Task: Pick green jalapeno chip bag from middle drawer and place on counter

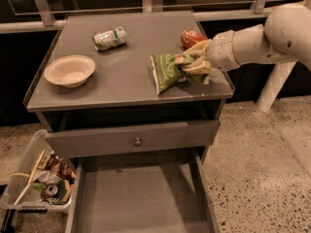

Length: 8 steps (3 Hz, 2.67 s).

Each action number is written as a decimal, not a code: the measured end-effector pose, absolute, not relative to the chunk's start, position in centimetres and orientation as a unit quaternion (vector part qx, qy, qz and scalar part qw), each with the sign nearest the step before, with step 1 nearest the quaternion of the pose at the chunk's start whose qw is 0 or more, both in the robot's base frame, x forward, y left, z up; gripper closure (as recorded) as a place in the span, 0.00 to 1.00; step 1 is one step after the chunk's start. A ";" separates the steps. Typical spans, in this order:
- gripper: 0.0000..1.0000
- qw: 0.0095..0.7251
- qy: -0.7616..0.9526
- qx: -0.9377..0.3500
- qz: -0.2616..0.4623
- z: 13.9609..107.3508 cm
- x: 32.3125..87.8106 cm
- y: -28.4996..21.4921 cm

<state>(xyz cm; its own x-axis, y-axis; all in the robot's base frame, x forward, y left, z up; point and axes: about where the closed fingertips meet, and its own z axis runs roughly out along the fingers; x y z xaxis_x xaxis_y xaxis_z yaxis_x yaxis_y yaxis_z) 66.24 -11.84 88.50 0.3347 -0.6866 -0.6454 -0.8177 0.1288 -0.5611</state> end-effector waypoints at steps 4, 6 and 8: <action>0.82 0.536 0.597 -0.582 0.131 88.8 70.7 -5.7; 0.36 0.536 0.597 -0.582 0.131 88.8 70.7 -5.7; 0.00 0.536 0.597 -0.582 0.131 88.8 70.7 -5.7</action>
Offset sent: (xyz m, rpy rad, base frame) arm 0.0435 0.0232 -0.0035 0.3015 0.0850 -0.1815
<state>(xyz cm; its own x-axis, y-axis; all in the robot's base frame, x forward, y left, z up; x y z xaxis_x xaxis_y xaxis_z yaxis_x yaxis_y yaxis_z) 70.67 -5.73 88.83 0.2535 -0.5546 -0.7925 -0.8354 0.2876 -0.4685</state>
